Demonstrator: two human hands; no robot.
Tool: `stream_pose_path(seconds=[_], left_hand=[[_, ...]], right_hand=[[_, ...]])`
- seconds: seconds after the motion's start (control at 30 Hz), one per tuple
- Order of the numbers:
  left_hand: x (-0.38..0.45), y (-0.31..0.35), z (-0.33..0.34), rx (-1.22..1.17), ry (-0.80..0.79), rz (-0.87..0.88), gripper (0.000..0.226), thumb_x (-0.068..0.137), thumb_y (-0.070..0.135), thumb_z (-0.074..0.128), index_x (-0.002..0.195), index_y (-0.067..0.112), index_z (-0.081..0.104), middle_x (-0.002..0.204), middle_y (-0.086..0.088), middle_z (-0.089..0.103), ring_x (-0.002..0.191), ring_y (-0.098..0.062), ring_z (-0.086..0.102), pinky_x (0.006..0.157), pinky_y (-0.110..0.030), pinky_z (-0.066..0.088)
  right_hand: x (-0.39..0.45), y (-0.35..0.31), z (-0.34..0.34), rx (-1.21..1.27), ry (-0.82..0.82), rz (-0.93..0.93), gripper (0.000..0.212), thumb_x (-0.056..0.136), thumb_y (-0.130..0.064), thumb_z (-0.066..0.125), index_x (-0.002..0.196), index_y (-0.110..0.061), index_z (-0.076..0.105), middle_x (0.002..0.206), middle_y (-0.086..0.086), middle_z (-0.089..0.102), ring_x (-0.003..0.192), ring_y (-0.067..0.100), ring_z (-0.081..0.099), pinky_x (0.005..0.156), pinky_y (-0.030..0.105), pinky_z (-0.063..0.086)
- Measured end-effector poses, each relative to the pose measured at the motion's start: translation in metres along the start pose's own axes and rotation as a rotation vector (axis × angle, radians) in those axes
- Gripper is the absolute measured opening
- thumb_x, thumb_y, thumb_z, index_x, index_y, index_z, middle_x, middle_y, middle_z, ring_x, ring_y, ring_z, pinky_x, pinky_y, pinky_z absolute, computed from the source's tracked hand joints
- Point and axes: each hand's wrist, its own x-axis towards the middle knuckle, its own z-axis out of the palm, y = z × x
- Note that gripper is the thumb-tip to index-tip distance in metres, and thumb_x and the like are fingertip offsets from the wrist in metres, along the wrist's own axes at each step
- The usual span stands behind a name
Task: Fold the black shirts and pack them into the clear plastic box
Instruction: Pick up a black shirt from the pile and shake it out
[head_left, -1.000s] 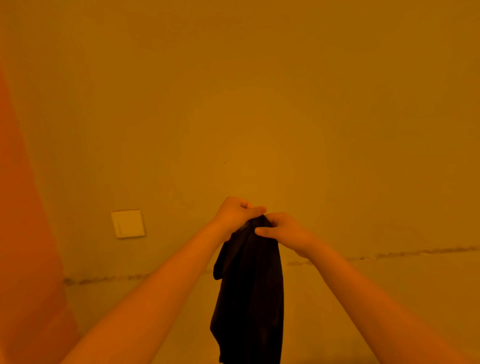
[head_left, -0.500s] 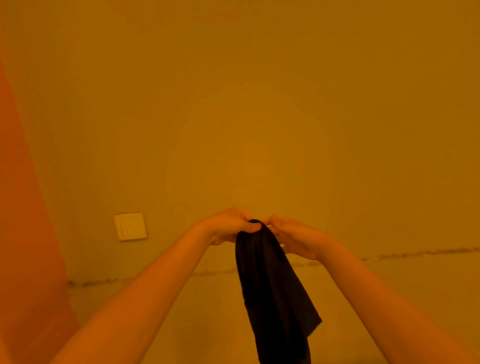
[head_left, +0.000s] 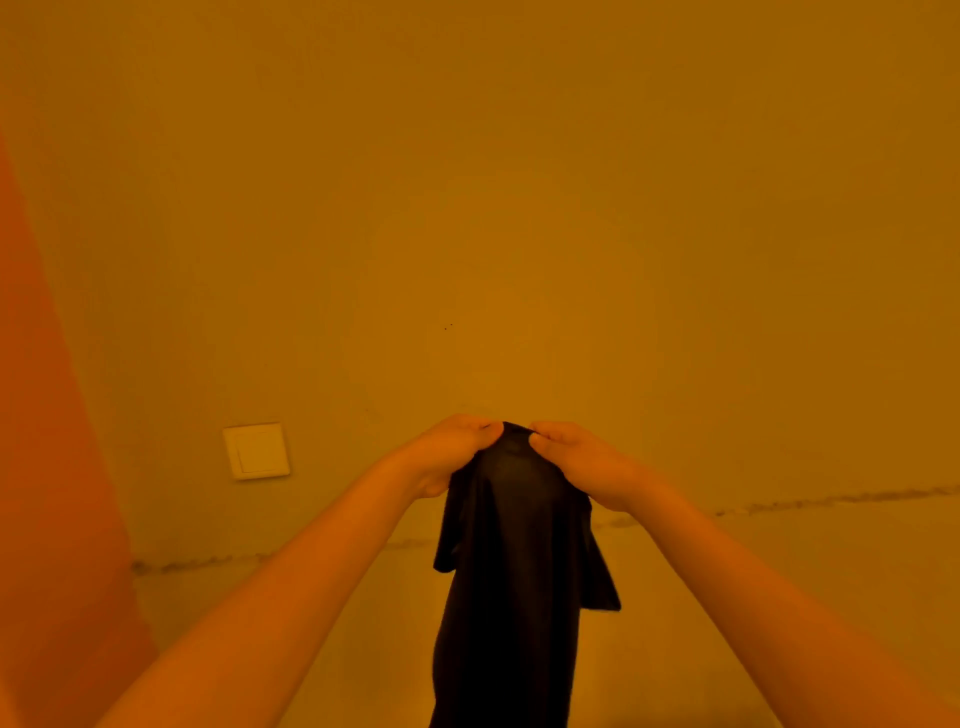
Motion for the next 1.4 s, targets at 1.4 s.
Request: stream_pose_path(seconds=[1.4], left_hand=[[-0.021,-0.012,-0.084,0.74,0.284,0.097,0.028,0.097,0.016,0.047,0.073,0.008,0.058,0.064,-0.003,0.055,0.056,-0.01,0.051,0.052,-0.017,0.037]], right_hand=[[-0.02,0.011,-0.105,-0.622,-0.109,0.197,0.026,0.093,-0.018,0.055,0.068,-0.019,0.061,0.072,-0.004,0.06,0.072,0.011,0.057,0.068,0.023,0.042]])
